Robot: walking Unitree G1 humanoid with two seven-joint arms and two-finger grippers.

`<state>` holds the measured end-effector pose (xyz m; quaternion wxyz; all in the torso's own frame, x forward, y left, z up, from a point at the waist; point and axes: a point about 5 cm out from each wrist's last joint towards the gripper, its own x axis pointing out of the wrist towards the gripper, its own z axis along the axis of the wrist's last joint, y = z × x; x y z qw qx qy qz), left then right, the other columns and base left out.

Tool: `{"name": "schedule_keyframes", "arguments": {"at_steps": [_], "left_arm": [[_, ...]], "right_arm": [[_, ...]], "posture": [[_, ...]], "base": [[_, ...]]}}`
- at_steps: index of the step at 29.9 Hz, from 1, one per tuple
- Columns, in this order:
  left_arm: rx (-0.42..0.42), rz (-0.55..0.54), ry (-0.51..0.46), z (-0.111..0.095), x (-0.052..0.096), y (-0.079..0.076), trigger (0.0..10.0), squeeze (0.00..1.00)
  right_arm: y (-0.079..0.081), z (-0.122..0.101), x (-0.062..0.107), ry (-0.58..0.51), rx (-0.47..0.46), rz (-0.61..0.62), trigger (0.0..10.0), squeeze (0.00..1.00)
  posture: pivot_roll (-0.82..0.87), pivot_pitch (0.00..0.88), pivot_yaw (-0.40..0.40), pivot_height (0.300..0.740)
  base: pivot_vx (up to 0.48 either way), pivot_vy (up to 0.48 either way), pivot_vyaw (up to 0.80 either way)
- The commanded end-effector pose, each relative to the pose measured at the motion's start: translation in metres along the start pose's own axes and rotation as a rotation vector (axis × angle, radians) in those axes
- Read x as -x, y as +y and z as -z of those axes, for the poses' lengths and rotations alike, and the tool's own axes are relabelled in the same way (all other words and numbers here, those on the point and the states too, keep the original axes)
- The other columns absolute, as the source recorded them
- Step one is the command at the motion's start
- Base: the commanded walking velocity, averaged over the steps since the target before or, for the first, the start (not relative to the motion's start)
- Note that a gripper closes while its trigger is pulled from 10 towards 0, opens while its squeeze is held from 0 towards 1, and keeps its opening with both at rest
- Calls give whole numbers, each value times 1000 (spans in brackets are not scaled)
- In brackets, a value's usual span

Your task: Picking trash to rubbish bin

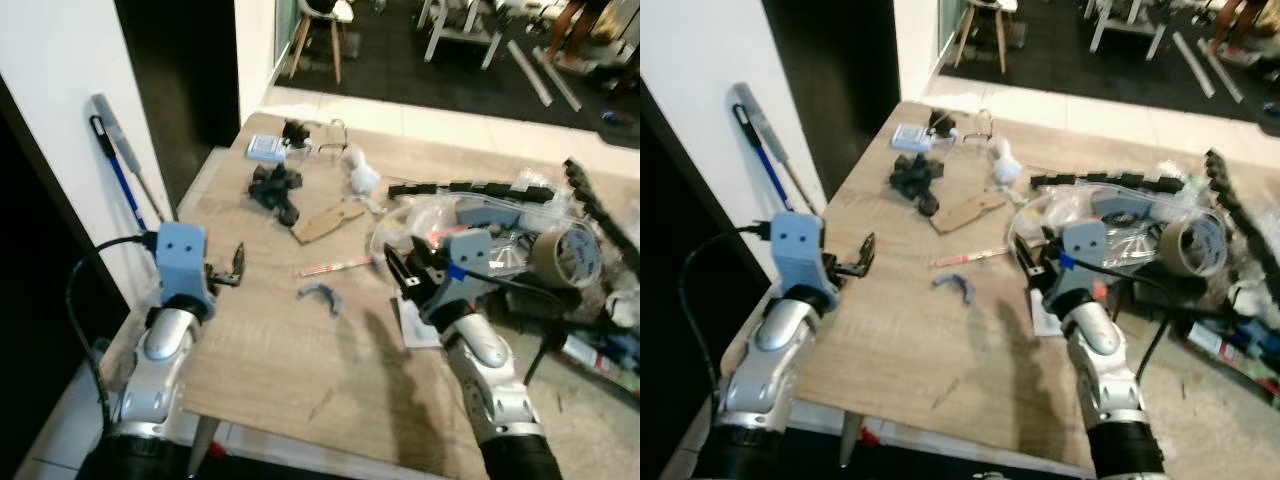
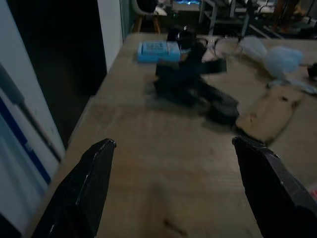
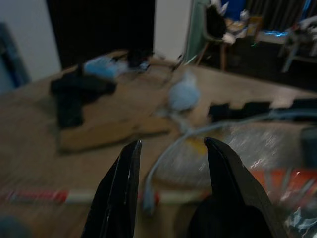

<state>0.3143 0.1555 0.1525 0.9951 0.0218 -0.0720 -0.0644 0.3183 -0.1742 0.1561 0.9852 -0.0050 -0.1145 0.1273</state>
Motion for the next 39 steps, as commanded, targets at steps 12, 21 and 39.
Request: {"name": "schedule_keyframes", "arguments": {"at_steps": [12, 21, 39], "left_arm": [[-1, -10, 22, 5, 2, 4, 10000, 0], [-1, -10, 23, 5, 3, 4, 10000, 0], [-7, -27, 42, 8, 3, 4, 10000, 0]], "right_arm": [[4, 0, -2, -6, -1, -18, 10000, 0], [5, -1, -2, -8, 0, -22, 10000, 0], [6, -1, -2, -12, 1, -30, 10000, 0]], "posture": [[-36, 124, -73, 740], [-36, 122, -74, 740], [-35, 99, -73, 740]], "base": [[327, 0, 0], [326, 0, 0], [72, 0, 0]]}}
